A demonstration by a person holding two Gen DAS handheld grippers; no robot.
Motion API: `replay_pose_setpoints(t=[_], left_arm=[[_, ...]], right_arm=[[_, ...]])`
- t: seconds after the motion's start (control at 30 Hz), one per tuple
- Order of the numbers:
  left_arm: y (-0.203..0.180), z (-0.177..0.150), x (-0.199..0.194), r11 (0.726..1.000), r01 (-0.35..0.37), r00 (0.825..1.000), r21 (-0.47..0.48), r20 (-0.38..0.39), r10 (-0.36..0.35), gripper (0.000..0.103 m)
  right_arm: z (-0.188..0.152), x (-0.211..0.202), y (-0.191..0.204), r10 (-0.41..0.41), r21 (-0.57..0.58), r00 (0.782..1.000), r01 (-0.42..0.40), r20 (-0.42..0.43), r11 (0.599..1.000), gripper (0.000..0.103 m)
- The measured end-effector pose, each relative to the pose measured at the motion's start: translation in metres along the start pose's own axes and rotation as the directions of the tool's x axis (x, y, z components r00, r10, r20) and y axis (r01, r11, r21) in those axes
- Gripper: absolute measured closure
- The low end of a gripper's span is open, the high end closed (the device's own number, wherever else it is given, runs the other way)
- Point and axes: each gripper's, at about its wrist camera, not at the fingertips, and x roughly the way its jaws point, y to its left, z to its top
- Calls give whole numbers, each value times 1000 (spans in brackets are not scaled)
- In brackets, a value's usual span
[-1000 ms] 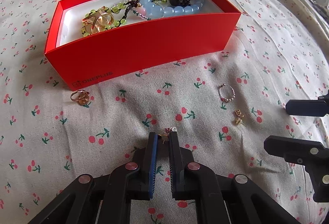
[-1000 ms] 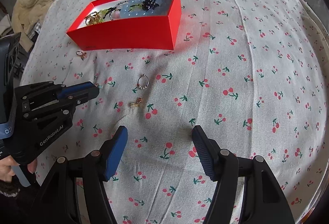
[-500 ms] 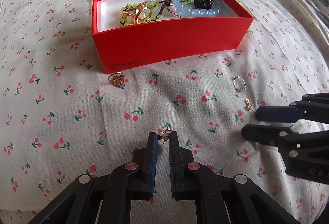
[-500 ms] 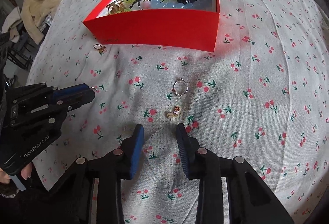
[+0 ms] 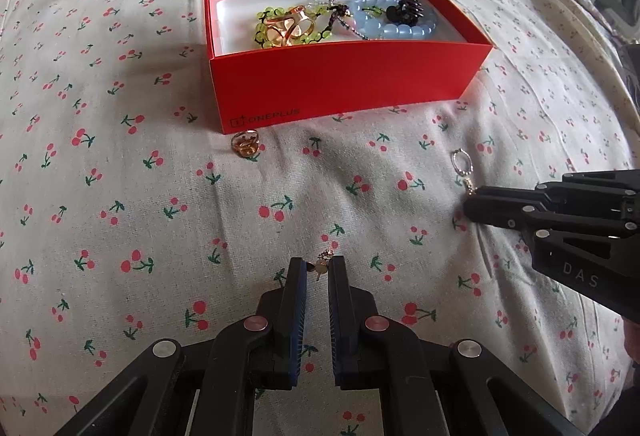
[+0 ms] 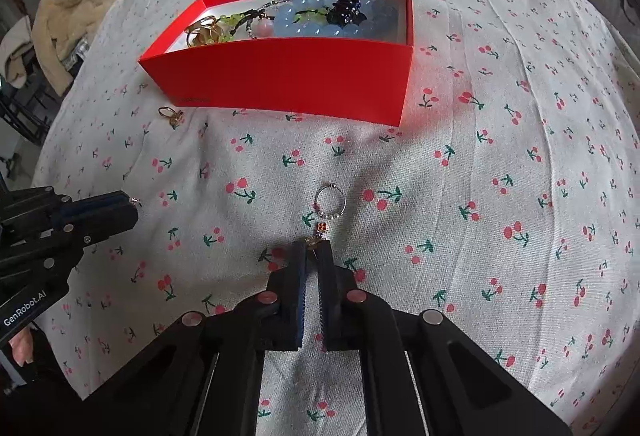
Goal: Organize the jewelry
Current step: 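Close the right tool on the small gold earring, then carry the pink earring with the left tool over the box while the right tool carries the gold earring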
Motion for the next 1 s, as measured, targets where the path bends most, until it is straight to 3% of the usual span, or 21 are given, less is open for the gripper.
replay_pose_setpoints(t=[0.37,0.67,1.0], left_arm=[[11,7,-29,999,32,999,-41,43,-30,97],[29,28,-80,987,84,984,-135,170,-60,97],[3,23,-96,978,65,980,-199,198,-25,97]], right_arm=[[11,-29,-5,18,33,999,-19,44,999,99],[22,-82,-20,62,119,988,-79,143,990,99],[46,-94,-22,107,141,976,-135,191,981,99]])
